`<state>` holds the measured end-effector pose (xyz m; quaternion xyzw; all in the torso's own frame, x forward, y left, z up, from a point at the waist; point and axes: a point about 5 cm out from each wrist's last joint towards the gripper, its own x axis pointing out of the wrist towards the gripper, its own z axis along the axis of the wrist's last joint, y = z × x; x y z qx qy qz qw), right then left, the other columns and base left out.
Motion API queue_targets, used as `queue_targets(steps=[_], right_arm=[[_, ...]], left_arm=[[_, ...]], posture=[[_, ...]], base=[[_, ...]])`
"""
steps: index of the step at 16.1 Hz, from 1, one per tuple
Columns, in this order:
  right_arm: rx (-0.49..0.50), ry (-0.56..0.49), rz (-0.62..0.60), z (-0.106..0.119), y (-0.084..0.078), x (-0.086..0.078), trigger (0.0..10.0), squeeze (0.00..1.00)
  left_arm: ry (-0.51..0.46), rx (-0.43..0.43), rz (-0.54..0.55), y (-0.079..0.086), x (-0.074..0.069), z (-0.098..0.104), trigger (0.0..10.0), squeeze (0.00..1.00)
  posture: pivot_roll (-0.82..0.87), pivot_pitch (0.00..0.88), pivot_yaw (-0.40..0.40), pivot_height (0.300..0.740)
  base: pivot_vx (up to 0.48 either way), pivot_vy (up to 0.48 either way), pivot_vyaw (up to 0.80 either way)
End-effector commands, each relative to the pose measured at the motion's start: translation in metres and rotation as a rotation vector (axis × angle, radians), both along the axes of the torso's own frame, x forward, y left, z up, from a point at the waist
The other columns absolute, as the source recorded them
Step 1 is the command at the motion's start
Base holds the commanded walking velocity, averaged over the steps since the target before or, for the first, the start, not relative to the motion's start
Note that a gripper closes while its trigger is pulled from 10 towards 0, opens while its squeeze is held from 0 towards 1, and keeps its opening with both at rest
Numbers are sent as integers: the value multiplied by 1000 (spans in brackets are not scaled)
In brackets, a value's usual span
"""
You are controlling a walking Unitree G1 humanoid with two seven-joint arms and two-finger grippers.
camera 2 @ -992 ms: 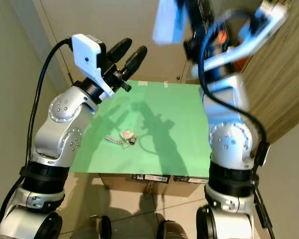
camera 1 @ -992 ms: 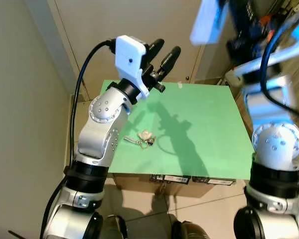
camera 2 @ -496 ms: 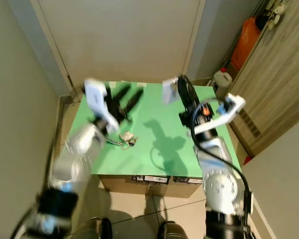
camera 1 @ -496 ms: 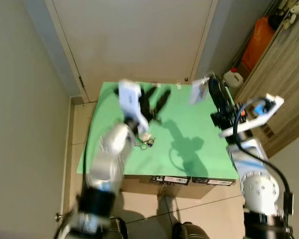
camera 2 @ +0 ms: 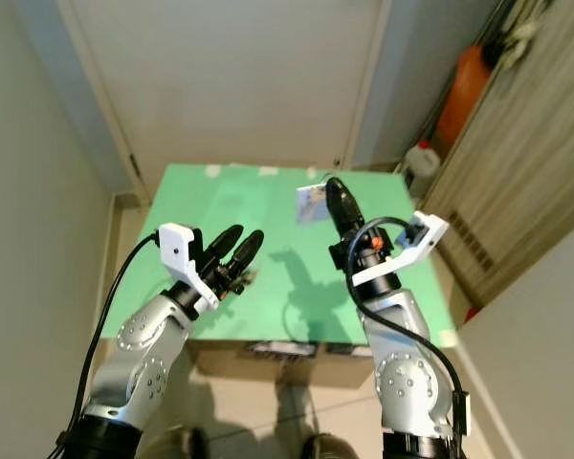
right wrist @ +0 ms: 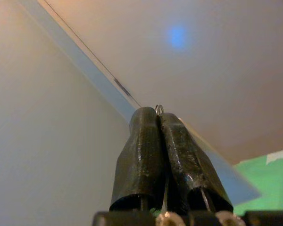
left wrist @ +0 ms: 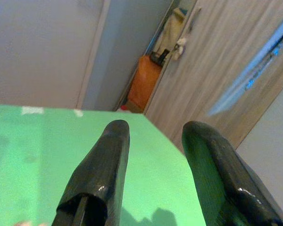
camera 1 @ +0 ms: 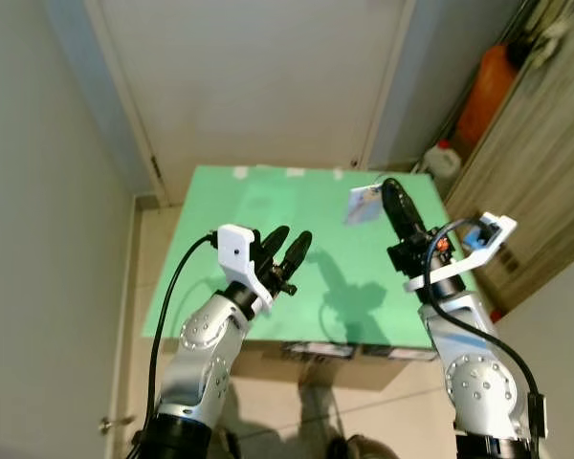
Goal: Hang keys on a hook
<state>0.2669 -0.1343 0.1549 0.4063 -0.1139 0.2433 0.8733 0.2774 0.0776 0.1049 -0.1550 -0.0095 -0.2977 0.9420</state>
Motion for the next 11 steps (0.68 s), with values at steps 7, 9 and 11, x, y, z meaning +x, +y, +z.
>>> queue_targets(steps=[7, 9, 11], right_arm=[[-13, -9, -14, 1, -6, 1, 10000, 0], [-17, -9, -12, 1, -7, 2, 10000, 0], [-20, -6, -12, 1, -7, 3, 10000, 0]], left_arm=[[-46, -11, -45, -10, 6, 12, 10000, 0], [-45, -5, -46, -11, 8, 12, 10000, 0], [-48, -5, -45, -11, 9, 14, 10000, 0]], posture=[[-96, 67, 33, 740], [-97, 66, 36, 740], [-97, 69, 33, 740]], base=[[0, -468, -800], [0, -206, -800], [0, 0, -800]])
